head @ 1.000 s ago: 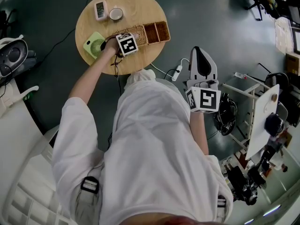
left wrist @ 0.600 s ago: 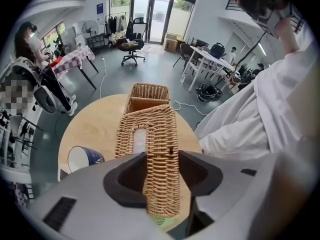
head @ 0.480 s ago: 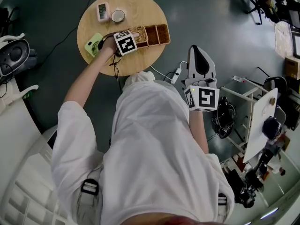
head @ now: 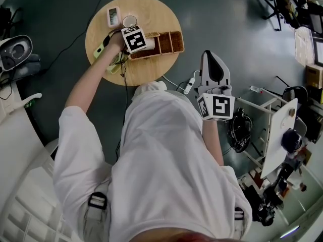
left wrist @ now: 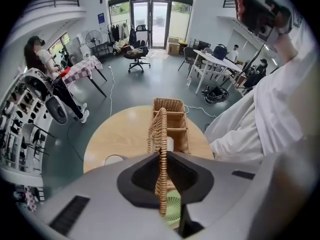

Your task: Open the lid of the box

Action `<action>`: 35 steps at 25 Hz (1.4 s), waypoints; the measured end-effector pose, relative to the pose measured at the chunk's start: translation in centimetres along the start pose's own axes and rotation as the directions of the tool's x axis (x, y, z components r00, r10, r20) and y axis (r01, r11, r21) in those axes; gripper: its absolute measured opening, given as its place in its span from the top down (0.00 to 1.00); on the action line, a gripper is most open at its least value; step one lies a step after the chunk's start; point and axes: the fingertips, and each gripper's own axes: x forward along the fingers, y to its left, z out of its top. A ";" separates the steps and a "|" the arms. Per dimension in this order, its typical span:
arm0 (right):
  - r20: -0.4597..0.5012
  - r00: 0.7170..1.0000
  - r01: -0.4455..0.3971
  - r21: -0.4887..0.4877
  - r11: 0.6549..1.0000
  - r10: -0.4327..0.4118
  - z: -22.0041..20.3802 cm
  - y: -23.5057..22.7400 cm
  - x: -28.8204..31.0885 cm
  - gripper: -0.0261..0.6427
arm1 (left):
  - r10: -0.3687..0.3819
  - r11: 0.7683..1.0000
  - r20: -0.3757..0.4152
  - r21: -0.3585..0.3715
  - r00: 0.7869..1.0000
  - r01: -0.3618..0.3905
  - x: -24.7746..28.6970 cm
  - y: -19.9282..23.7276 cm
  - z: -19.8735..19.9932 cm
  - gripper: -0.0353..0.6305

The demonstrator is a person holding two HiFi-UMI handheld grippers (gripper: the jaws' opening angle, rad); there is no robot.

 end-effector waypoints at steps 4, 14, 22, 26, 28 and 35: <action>-0.012 1.000 0.009 0.003 1.000 -0.009 -0.3 0.1 0.3 0.96 | 0.031 1.000 0.008 -0.006 1.000 -0.030 -0.6 3.2 0.2 0.89; -0.038 0.998 0.041 -0.002 0.999 -0.041 -0.5 0.1 0.4 0.96 | 0.117 0.993 0.019 0.005 0.993 -0.117 -0.3 7.9 0.3 0.85; -0.044 0.998 0.043 -0.004 0.999 -0.044 -0.7 0.8 -0.3 0.96 | 0.143 0.990 0.040 0.012 0.989 -0.143 -1.3 8.3 0.4 0.84; -0.040 0.998 0.039 -0.010 0.999 -0.039 -0.5 1.4 -0.9 0.96 | 0.146 0.989 0.049 0.016 0.988 -0.147 -2.8 8.7 0.5 0.86; -0.042 0.998 0.035 -0.012 0.999 -0.036 -0.6 1.8 -1.1 0.96 | 0.141 0.990 0.057 0.013 0.988 -0.142 -3.5 8.7 0.6 0.89; -0.042 0.999 0.020 0.000 1.000 -0.020 -1.0 2.6 -1.5 0.96 | 0.066 0.998 0.046 0.017 0.997 -0.067 -4.1 6.2 0.6 0.95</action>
